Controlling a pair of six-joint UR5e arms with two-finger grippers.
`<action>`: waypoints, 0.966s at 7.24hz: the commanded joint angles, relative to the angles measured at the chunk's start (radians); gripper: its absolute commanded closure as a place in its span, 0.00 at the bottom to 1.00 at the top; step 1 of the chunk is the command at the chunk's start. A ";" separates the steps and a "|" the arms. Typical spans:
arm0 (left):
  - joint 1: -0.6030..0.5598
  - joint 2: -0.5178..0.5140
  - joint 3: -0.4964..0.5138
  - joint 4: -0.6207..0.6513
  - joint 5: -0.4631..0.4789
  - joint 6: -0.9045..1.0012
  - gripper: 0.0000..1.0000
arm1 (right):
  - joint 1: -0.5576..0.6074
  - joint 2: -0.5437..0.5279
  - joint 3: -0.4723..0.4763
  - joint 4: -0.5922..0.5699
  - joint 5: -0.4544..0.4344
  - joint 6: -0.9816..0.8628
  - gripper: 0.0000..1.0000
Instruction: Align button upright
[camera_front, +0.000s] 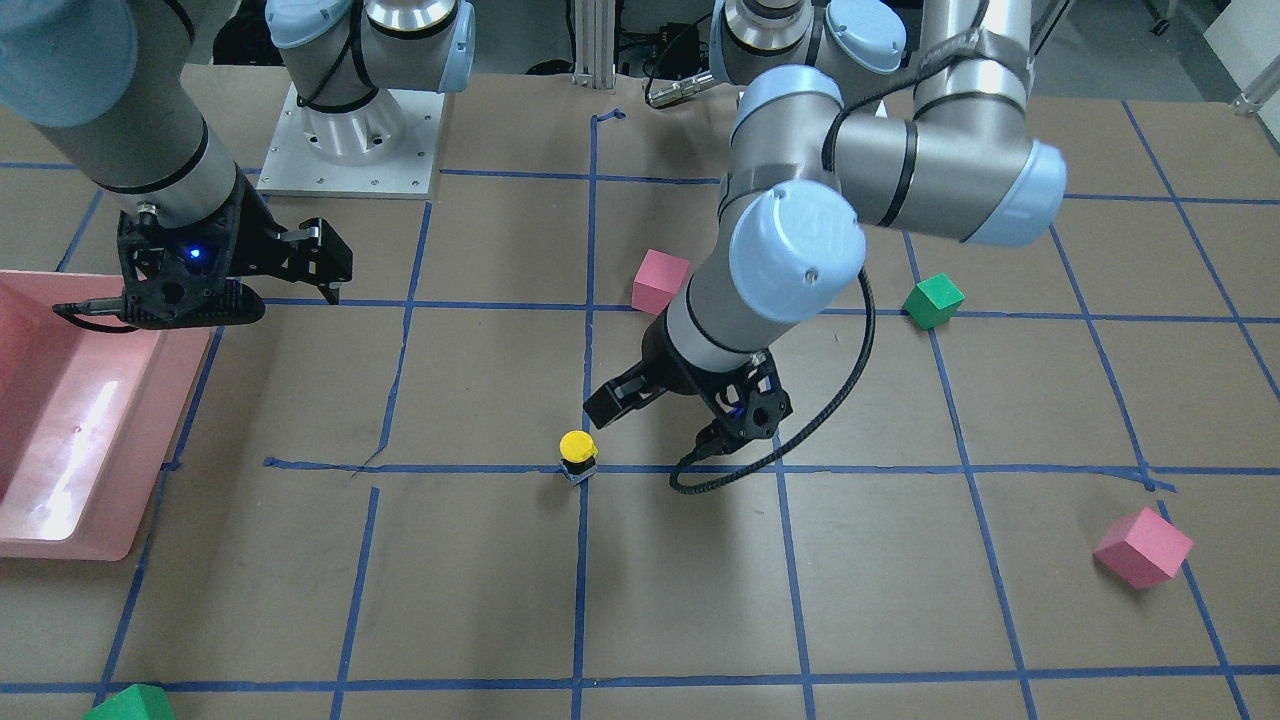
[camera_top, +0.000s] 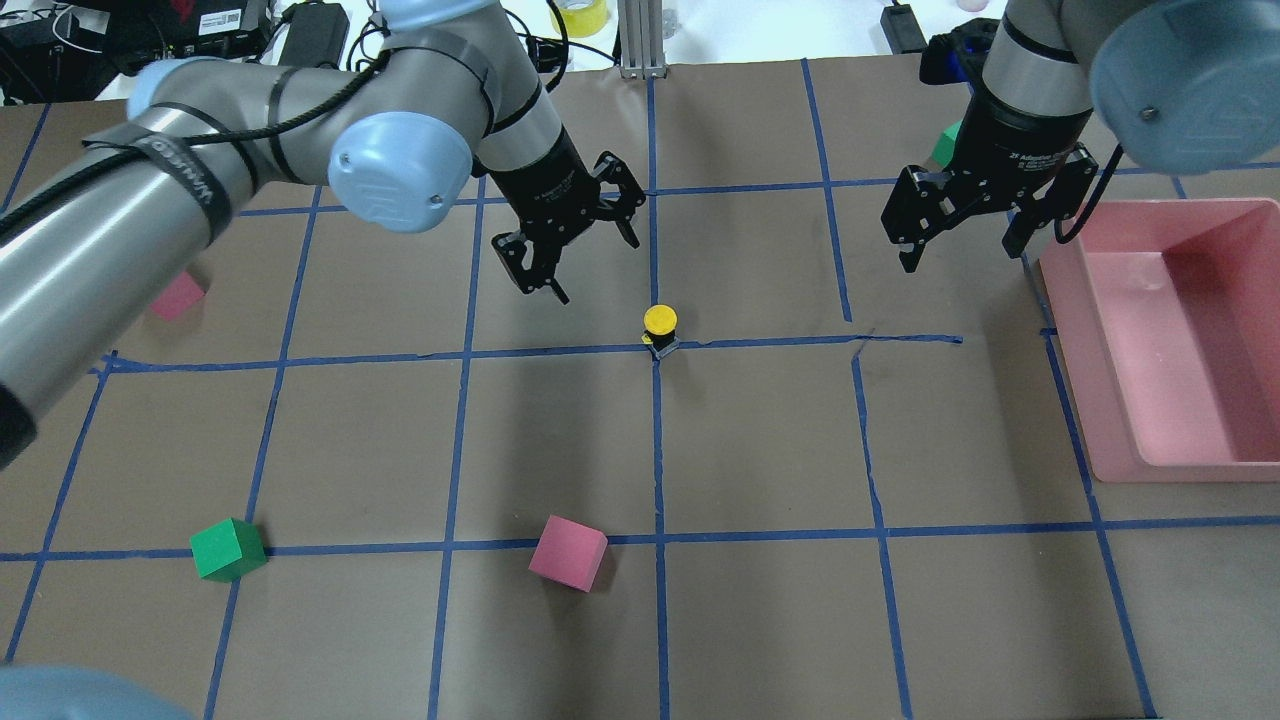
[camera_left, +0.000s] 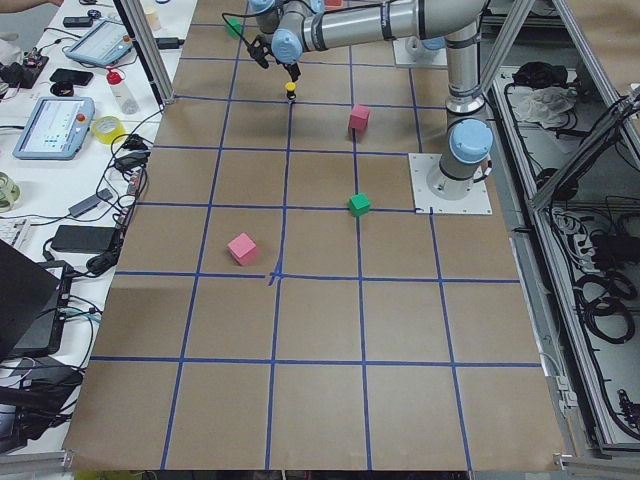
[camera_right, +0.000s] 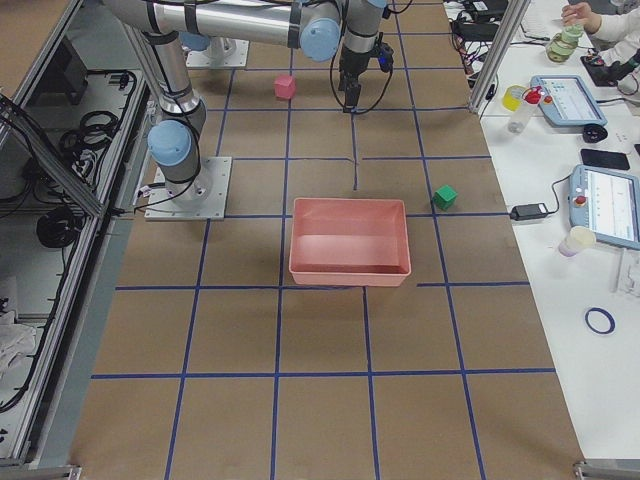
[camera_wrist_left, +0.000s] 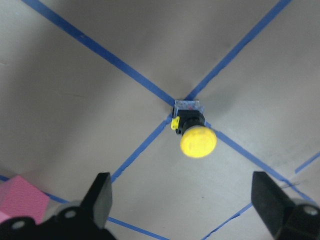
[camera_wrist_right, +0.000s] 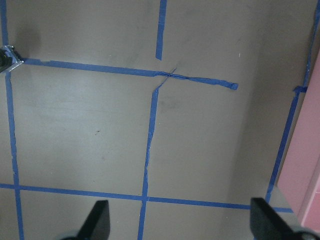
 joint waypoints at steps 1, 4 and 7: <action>0.047 0.142 -0.008 -0.144 0.086 0.396 0.00 | -0.001 0.000 0.000 0.002 -0.006 -0.003 0.00; 0.194 0.251 -0.013 -0.164 0.172 0.738 0.00 | -0.003 0.000 0.000 -0.002 -0.023 -0.002 0.00; 0.195 0.283 -0.080 -0.161 0.282 0.694 0.00 | -0.006 0.000 0.000 -0.003 -0.038 -0.002 0.00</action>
